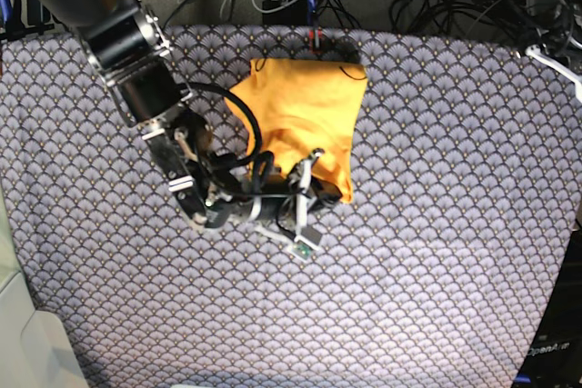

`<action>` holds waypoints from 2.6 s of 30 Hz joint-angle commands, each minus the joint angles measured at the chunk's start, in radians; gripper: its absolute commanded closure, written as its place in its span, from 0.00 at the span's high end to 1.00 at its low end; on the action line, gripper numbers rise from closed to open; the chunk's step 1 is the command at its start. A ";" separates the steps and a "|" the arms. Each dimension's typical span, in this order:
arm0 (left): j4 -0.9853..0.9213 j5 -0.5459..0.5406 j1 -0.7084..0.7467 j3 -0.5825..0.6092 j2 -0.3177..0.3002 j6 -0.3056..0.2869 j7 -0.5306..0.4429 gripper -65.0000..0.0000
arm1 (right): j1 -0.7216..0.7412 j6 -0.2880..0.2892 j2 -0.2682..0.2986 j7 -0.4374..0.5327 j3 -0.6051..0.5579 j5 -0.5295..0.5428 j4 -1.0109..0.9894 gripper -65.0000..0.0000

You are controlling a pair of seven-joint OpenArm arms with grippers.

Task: Fold the T-shirt properly
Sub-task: 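Tuck the loose bundle edge under with the right gripper, then withdraw the right gripper from the bundle, then push the bundle sides inward with both grippers to square it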

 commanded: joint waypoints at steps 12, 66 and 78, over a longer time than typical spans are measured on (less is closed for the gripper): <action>0.017 -0.003 0.002 -0.004 -0.016 -0.004 -0.014 0.00 | 0.064 0.007 -0.029 0.205 -0.006 0.013 -0.273 0.00; -0.421 -0.003 -0.333 0.621 0.160 0.005 -0.288 0.00 | -0.852 0.007 0.172 -0.180 0.672 0.014 0.900 0.00; -0.425 -0.003 -0.330 0.676 0.196 0.007 -0.288 0.00 | -0.771 0.007 0.142 -0.169 0.551 0.014 0.755 0.00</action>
